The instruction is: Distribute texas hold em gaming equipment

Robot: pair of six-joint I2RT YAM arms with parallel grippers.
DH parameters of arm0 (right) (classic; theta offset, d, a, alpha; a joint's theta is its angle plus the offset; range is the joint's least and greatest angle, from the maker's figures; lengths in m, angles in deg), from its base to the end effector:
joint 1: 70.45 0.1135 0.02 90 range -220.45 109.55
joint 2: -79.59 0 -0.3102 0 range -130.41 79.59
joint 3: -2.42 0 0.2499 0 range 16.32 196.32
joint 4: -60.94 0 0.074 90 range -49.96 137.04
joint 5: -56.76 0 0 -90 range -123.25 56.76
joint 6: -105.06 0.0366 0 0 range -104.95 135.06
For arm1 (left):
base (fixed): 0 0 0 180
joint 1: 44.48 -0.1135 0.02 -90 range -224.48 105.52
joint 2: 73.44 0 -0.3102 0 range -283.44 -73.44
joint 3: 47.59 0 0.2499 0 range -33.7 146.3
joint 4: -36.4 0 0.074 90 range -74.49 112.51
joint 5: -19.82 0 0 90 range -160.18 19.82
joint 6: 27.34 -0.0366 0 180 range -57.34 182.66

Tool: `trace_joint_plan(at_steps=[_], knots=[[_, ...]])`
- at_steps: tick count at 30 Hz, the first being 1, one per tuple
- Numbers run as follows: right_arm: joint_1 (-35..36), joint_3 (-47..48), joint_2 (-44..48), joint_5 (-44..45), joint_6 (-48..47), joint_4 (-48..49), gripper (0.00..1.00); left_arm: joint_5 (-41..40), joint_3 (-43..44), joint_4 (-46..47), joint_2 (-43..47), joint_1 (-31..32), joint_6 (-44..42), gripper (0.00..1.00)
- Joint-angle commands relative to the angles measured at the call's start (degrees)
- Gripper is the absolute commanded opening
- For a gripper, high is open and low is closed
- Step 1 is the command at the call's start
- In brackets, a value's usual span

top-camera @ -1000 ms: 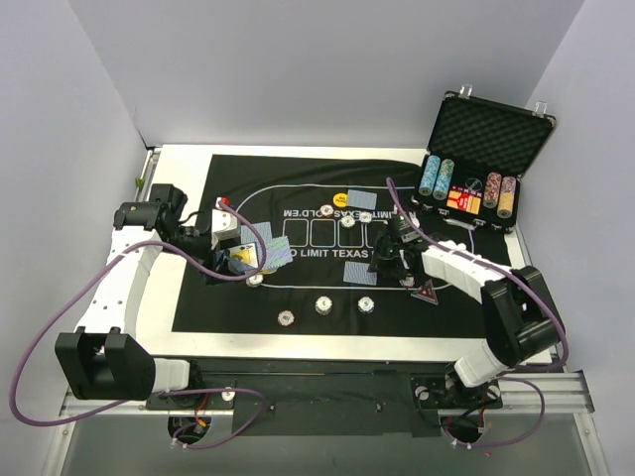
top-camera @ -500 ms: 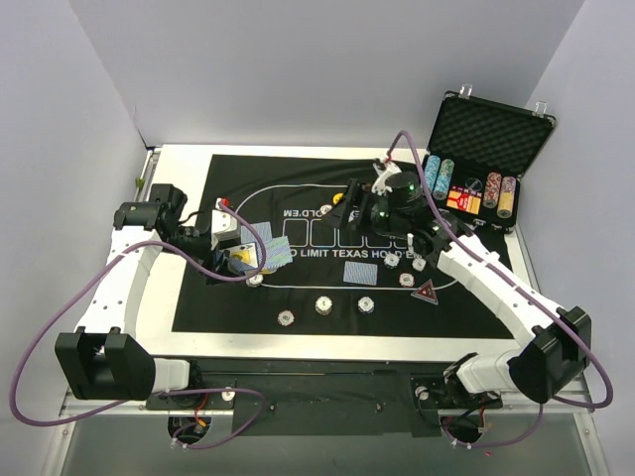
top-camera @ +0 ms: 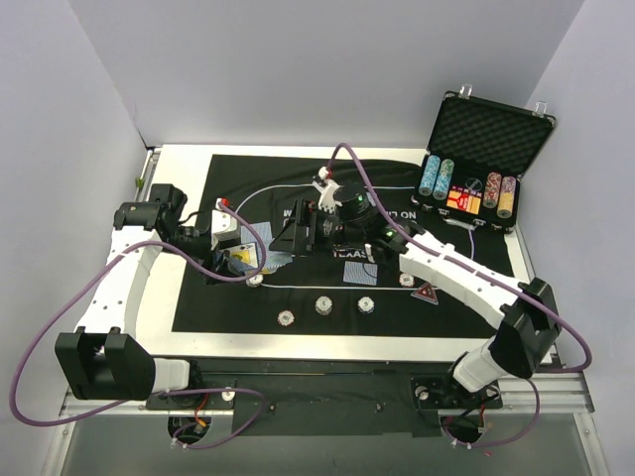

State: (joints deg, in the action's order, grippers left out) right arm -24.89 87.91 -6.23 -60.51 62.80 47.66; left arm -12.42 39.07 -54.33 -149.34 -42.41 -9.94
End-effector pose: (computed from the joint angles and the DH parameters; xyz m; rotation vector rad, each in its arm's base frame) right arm 0.2337 0.2622 0.3964 -0.3522 2.0572 1.5143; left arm 0.2050 -0.0384 0.3689 1.4641 1.7383 -0.9073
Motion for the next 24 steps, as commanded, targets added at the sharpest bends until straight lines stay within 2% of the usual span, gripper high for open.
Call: trace_joint_plan(at_steps=[1,9,16,24], knots=[[1.2,3.2,-1.8,-1.47,1.03,2.98,0.75,4.38,1.85,-9.56,0.4,-0.4,-0.97,0.0],[1.46,2.15,-2.42,-1.39,1.74,2.98,0.59,4.38,1.93,-9.38,0.49,-0.4,-0.88,0.0],[0.76,0.75,-1.63,-1.03,2.0,2.98,0.4,4.47,2.29,-9.38,0.31,-0.4,-0.7,0.0],[-1.26,-1.63,0.21,-1.03,2.53,3.33,0.33,4.56,2.46,-9.38,0.23,-0.4,-0.79,0.0]])
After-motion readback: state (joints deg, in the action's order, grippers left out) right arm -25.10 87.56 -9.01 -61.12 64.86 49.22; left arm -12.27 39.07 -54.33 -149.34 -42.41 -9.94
